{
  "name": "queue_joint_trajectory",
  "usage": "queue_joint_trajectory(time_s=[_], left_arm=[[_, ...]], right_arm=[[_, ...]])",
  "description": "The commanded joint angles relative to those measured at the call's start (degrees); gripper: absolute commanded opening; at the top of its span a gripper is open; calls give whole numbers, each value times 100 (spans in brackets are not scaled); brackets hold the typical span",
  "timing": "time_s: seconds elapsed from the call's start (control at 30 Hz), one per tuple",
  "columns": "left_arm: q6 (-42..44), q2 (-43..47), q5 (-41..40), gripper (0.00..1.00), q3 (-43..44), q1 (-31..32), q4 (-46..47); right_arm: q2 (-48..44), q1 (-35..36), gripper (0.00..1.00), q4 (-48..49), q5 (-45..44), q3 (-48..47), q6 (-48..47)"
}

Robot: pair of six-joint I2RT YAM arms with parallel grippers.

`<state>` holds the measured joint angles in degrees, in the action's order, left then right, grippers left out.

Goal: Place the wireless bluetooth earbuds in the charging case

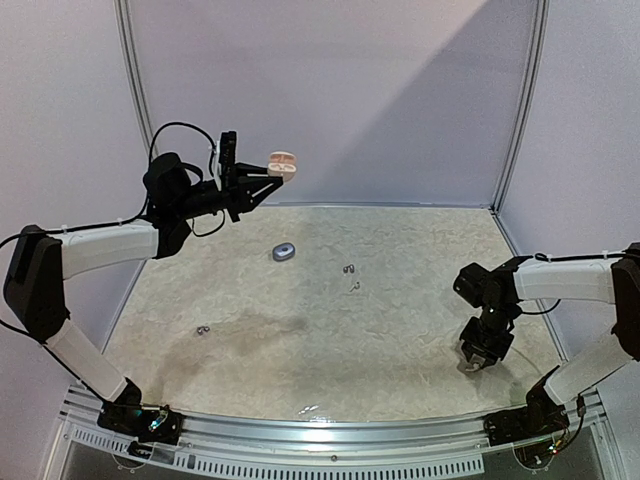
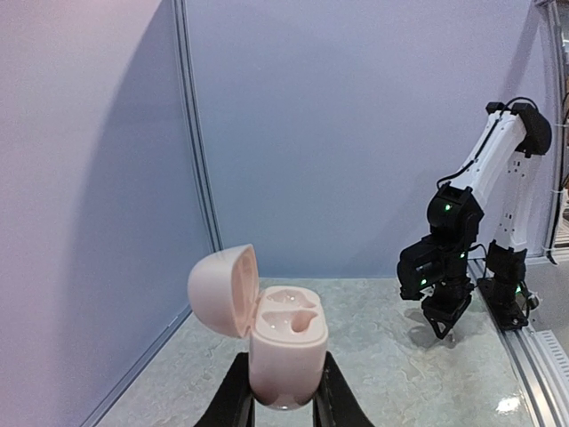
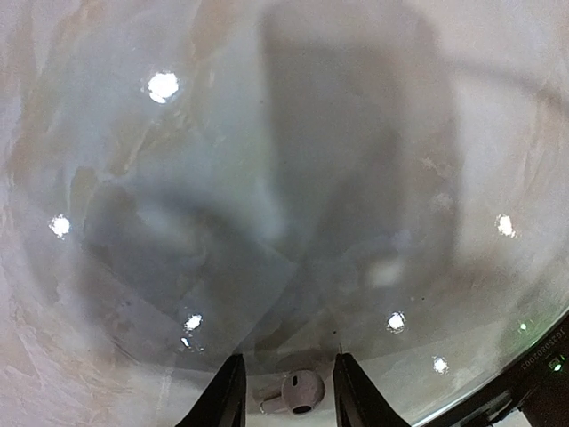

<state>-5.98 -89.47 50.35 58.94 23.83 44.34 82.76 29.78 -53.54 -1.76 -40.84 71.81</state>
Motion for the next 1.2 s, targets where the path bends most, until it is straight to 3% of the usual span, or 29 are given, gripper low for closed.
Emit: queue_joint_trajectory(time_s=[0.0,0.3,0.43,0.67,0.83,1.03,1.17], left_arm=[[79,18,-16,0,-23,-79,110],[78,-13,-16,0,4,-84,81],[129,-16,-24,0,-5,-89,47],[149,-5,-51,0,-22,-89,41],[154,-2,-50,0,-31,-90,47],[160,9,-51,0,-55,-90,52],[184,21,-52,0,-92,-95,48]], right_arm=[[138,64,34,147,114,110,52],[83,72,15,120,69,69,14],[61,76,13,-33,-89,-232,-186],[147,88,18,-248,-101,-474,-432],[54,127,14,-77,-108,-407,-388],[141,201,32,-186,-120,-507,-484],[296,203,32,88,-29,-462,-543]])
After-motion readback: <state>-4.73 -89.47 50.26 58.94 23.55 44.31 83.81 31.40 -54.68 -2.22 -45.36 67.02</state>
